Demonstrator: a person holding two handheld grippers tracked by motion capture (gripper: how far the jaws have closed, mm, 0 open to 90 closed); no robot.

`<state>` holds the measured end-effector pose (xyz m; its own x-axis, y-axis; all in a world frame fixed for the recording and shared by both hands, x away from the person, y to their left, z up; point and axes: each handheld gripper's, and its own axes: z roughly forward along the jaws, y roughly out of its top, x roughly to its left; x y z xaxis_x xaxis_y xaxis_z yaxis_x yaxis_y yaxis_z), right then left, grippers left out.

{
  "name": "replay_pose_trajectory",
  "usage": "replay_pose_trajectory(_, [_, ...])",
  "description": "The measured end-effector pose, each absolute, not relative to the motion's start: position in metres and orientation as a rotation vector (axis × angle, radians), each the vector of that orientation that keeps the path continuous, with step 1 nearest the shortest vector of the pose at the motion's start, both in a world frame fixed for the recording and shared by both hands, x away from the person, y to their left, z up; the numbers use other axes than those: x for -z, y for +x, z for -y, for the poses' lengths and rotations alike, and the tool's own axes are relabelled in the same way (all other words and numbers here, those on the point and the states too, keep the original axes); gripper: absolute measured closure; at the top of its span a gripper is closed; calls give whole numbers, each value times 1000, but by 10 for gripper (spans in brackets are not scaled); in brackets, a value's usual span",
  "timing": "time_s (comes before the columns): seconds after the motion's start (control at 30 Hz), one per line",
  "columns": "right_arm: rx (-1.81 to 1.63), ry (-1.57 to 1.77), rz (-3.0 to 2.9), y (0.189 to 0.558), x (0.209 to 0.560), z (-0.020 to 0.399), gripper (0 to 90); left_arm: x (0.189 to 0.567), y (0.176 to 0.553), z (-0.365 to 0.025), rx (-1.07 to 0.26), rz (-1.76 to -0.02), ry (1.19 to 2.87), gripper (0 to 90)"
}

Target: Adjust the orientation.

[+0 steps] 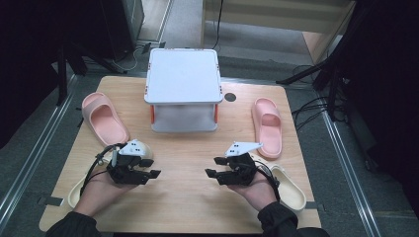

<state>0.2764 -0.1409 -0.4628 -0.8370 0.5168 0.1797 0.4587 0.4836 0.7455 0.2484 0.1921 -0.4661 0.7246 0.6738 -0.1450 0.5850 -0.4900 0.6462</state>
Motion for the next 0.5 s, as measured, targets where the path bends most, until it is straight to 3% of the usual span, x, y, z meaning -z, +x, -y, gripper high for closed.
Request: replay_pose_trajectory(0.5, [-1251,834,-2663,275,464,137,441,452,235,-221,-162,-1029,2196,499])
